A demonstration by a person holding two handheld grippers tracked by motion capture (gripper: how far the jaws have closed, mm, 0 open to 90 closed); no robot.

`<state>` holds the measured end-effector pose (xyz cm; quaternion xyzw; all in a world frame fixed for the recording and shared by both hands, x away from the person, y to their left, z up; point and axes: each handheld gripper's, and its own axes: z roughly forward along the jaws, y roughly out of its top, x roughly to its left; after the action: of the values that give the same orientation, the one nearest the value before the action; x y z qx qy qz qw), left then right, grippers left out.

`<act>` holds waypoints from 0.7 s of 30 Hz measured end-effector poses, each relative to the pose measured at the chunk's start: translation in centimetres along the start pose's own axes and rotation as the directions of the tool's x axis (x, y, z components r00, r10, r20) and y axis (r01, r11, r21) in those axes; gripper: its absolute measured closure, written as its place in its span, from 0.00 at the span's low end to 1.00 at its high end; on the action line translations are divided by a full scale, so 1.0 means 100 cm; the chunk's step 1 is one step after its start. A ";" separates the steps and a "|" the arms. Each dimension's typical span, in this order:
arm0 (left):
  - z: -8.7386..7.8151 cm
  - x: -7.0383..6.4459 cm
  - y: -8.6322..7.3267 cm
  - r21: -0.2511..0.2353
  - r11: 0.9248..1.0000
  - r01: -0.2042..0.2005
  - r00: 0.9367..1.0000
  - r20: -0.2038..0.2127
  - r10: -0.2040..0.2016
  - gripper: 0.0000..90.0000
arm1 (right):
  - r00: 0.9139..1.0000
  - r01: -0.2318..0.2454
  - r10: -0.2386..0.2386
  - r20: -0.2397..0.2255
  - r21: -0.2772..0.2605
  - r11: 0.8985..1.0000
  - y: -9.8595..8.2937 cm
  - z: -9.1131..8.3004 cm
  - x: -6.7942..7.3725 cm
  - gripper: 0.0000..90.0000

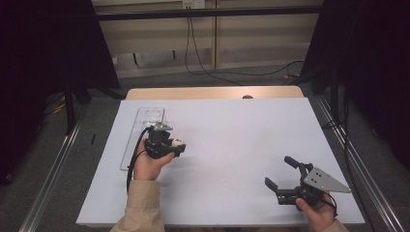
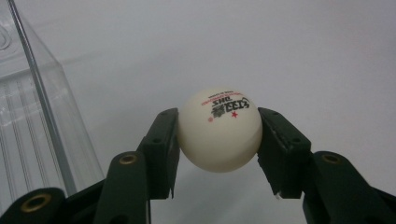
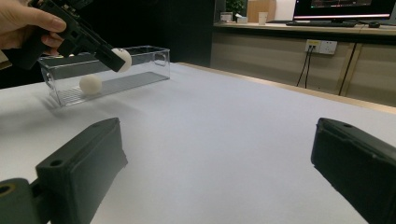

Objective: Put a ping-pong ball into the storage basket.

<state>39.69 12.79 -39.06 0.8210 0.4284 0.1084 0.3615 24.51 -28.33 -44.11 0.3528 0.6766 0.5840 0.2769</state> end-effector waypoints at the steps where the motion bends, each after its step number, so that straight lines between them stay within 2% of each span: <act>1: -0.001 0.001 0.000 0.004 1.000 -0.006 1.000 0.001 0.006 0.57 | 1.000 0.000 0.000 0.000 0.001 1.000 0.000 0.000 0.000 0.02; 3: -0.002 0.002 0.000 -0.004 1.000 0.005 1.000 -0.004 -0.005 0.57 | 1.000 -0.002 0.002 0.000 0.001 1.000 0.000 0.000 0.000 0.02; 11: -0.004 0.005 -0.001 -0.001 1.000 -0.001 1.000 -0.012 0.001 0.57 | 1.000 0.000 0.000 0.000 0.001 1.000 0.000 0.000 0.000 0.02; 13: -0.004 0.005 -0.001 -0.010 1.000 0.015 1.000 -0.011 -0.015 0.57 | 1.000 -0.001 0.001 0.000 0.001 1.000 0.000 0.000 0.000 0.02; 15: -0.005 0.005 -0.001 -0.011 1.000 0.016 1.000 -0.013 -0.016 0.57 | 1.000 0.000 0.000 -0.001 0.003 1.000 0.000 0.000 0.000 0.02; 17: -0.006 0.007 -0.001 -0.001 1.000 -0.003 1.000 -0.014 0.002 0.57 | 1.000 -0.003 0.003 0.000 0.002 1.000 0.000 0.000 0.000 0.02; 21: -0.007 0.008 -0.001 -0.002 1.000 -0.002 1.000 -0.022 0.002 0.57 | 1.000 -0.001 0.001 0.001 0.000 1.000 0.000 0.000 0.000 0.02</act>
<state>39.75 13.78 -38.72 0.8197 0.4315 0.1184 0.3575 24.50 -28.30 -44.11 0.3535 0.6764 0.5839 0.2767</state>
